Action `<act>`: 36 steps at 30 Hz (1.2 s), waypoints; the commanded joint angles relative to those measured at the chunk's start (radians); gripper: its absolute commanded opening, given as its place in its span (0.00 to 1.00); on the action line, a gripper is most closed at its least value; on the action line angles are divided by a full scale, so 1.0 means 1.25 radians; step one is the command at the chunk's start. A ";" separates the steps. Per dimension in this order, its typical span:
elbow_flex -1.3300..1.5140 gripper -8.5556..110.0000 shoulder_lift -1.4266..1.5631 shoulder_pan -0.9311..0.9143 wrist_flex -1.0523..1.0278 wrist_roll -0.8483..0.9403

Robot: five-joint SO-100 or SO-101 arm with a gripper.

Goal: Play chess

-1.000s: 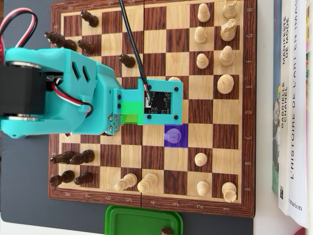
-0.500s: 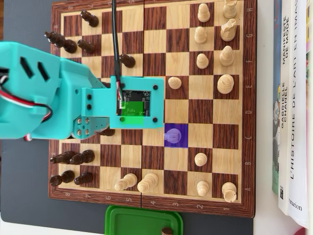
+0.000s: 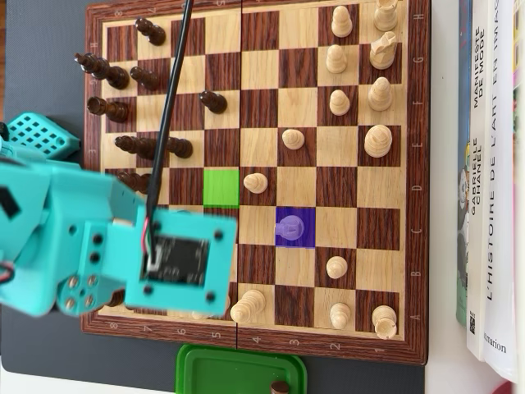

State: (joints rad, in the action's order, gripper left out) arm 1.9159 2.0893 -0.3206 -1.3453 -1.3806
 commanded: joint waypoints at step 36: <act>-0.513 0.12 -0.530 -0.299 0.004 0.231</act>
State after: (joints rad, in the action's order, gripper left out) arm 1.3530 1.4343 -0.6765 -1.3453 -1.0983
